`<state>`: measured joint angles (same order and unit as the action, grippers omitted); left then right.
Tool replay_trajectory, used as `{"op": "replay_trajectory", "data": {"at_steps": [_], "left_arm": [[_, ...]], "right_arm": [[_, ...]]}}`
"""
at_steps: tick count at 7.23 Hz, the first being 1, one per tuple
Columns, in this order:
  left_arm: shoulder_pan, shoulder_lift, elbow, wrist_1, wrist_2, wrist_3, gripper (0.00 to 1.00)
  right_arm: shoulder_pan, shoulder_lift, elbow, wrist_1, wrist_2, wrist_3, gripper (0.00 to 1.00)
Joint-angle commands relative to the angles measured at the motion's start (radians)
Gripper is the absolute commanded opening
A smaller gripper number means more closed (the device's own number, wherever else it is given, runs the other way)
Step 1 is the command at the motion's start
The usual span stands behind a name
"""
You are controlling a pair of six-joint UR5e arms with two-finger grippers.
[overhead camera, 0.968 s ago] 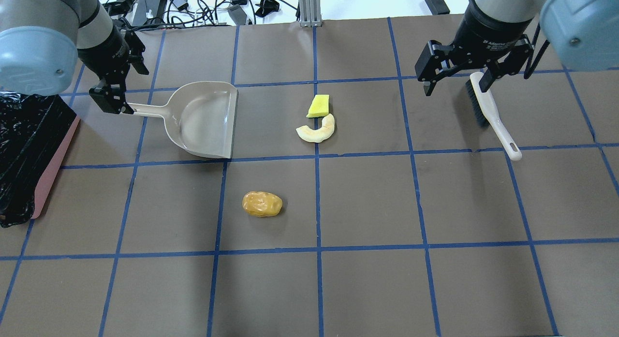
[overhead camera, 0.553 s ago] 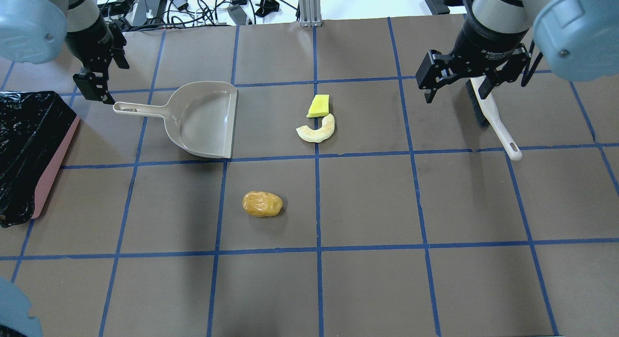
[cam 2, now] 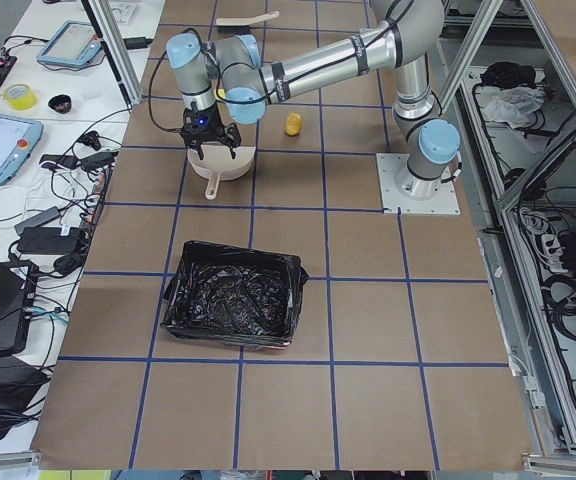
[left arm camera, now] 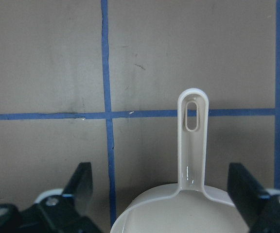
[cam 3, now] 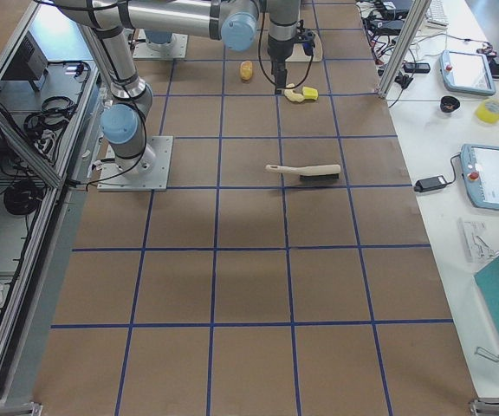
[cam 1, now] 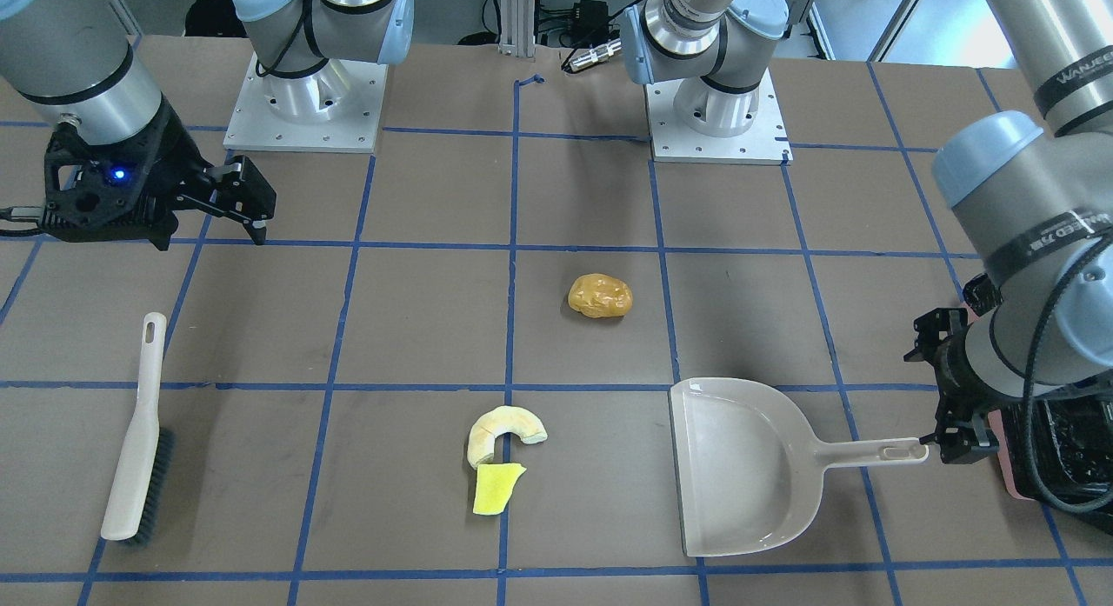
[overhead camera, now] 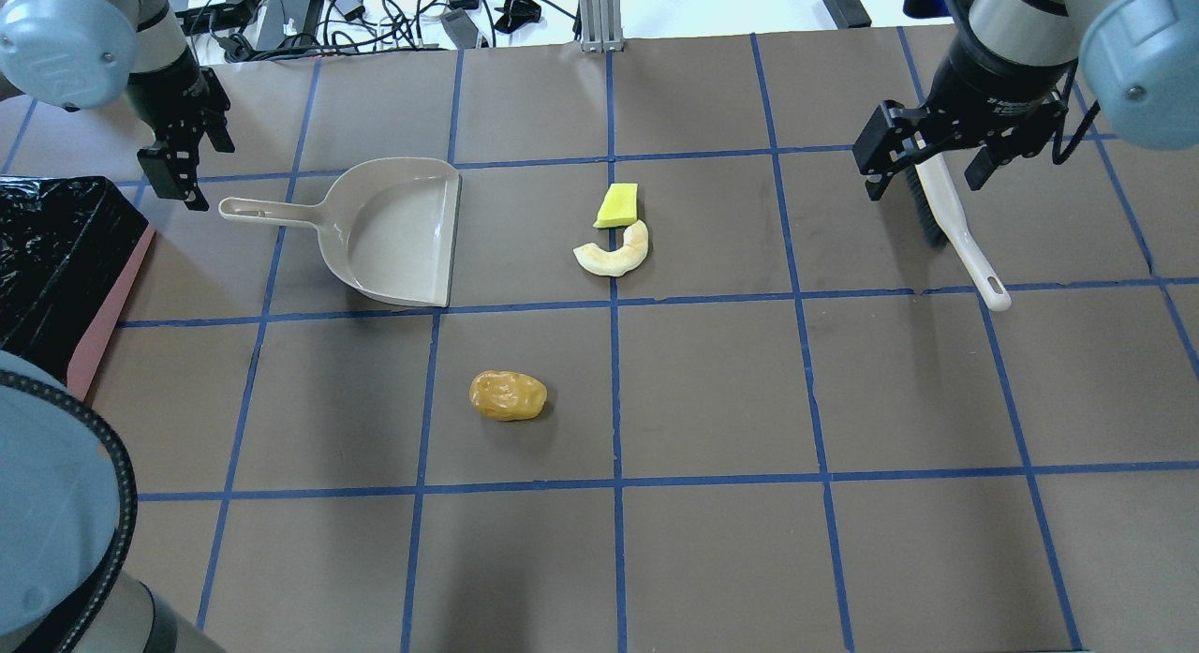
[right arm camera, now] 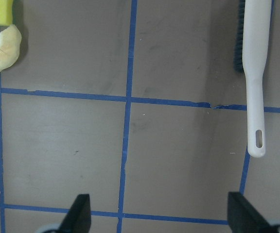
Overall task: Sweep and dump trash into bin
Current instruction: 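Grasp the dustpan handle with the left gripper while the right grasps the brush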
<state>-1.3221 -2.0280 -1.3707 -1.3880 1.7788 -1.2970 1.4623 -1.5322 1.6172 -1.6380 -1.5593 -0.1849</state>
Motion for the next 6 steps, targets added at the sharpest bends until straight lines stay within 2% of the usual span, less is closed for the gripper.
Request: {"op": "replay_trajectory", "data": {"at_steps": [1,2,4,6], "left_arm": [[0.001,-0.078,-0.005,0.11,0.008,-0.007,1.0],[0.001,-0.096,0.011,0.11,0.043,-0.007,1.0],[0.0,-0.112,0.028,0.098,0.036,-0.005,0.99],[-0.003,-0.141,0.03,0.101,0.022,-0.011,0.98]], "right_arm": [[-0.019,0.027,0.019,-0.008,-0.004,-0.007,1.0],[-0.054,0.049,0.021,-0.014,0.001,-0.021,1.0],[-0.115,0.11,0.021,-0.139,-0.008,-0.138,1.0],[-0.126,0.193,0.021,-0.175,-0.071,-0.133,1.0]]}}
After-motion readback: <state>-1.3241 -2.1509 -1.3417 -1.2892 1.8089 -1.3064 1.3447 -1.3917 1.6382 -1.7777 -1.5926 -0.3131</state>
